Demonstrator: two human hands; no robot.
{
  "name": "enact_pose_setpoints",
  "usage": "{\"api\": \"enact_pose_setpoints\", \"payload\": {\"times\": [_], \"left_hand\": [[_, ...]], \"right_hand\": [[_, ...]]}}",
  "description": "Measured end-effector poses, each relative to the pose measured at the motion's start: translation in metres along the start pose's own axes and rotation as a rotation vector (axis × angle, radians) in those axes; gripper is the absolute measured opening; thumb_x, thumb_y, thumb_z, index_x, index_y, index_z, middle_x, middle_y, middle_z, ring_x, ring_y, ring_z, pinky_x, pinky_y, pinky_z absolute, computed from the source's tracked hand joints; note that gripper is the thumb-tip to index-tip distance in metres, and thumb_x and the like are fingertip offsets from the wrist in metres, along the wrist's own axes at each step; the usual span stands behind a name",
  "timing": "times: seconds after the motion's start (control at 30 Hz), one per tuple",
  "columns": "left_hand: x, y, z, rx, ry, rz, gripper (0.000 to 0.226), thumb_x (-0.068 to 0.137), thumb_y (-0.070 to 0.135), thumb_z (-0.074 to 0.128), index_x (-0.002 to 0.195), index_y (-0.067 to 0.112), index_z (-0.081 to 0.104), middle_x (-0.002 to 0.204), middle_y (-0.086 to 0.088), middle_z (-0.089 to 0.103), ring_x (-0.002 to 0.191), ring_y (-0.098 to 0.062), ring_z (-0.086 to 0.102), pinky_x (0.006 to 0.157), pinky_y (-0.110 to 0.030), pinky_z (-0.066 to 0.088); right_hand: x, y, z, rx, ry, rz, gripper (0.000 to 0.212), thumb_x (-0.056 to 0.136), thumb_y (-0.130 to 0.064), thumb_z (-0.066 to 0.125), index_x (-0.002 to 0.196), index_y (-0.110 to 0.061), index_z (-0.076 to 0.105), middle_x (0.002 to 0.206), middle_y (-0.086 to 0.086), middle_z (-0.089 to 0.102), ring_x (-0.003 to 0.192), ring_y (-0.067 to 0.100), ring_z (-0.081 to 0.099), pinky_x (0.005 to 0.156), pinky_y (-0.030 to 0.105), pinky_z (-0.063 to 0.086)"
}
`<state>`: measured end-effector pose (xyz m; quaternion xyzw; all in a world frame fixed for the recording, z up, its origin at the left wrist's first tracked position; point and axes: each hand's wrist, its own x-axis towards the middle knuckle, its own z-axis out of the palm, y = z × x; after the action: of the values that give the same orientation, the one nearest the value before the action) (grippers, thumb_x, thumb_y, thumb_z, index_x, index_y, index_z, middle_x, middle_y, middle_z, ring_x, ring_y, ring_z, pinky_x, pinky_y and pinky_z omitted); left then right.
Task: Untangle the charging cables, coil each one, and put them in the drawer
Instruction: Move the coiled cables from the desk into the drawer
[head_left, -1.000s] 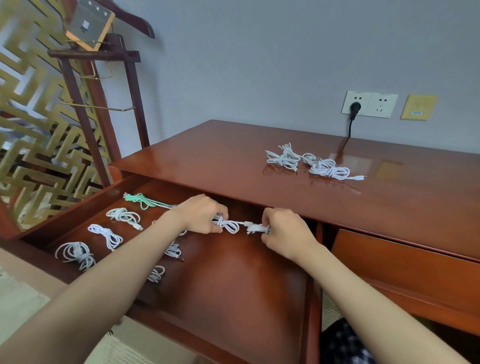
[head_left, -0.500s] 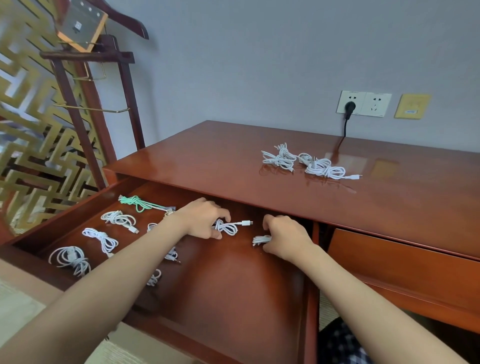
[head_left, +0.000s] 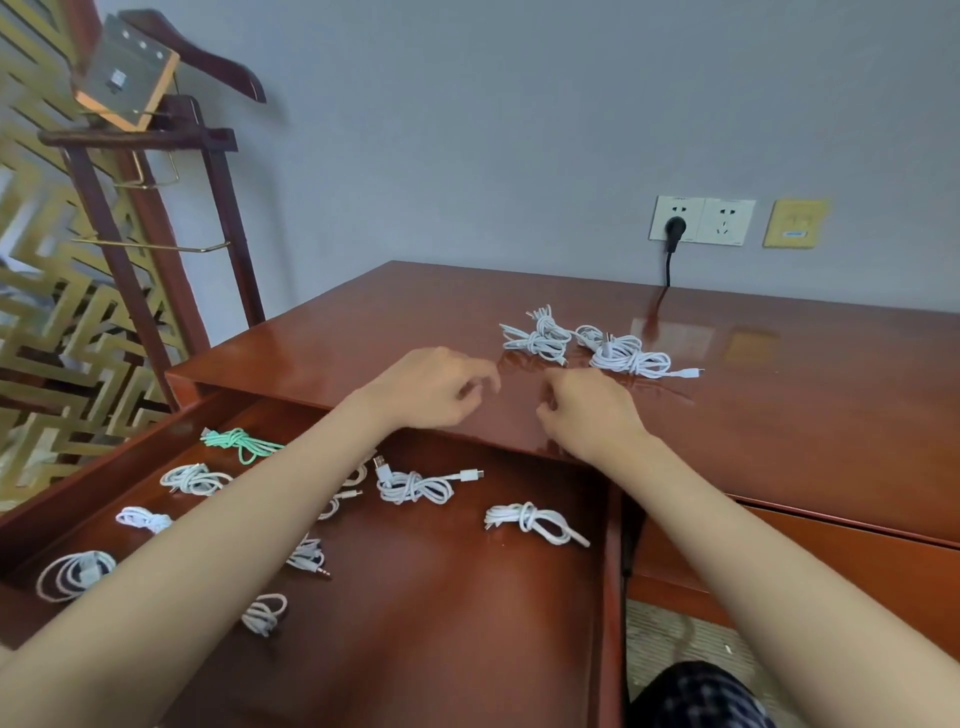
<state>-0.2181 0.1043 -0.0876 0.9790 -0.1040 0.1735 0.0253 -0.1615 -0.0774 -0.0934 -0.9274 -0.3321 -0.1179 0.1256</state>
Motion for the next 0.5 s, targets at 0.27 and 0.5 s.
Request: {"api": "enact_pose_setpoints", "payload": {"times": [0.27,0.5], "left_hand": [[0.070,0.006,0.023,0.182,-0.184,-0.014,0.054,0.085,0.015,0.051,0.137,0.013,0.038,0.141,-0.006,0.043,0.129,-0.024,0.038,0.103,-0.034,0.030],[0.107,0.018,0.045,0.354,-0.267,-0.060,0.069,0.089,0.020,0.050,0.147,0.008,0.015,0.155,-0.012,0.016,0.144,-0.027,0.012,0.116,-0.039,0.011]], "right_hand": [[0.033,0.065,0.005,-0.139,0.022,0.147,0.056,0.083,-0.010,0.052,0.136,-0.005,0.034,0.137,0.014,0.038,0.128,0.032,0.034,0.099,0.040,0.033],[0.046,0.090,0.015,-0.156,-0.090,0.211,0.068,0.088,-0.018,0.048,0.145,-0.002,0.014,0.151,0.012,0.019,0.138,0.028,0.019,0.111,0.039,0.021]]}}
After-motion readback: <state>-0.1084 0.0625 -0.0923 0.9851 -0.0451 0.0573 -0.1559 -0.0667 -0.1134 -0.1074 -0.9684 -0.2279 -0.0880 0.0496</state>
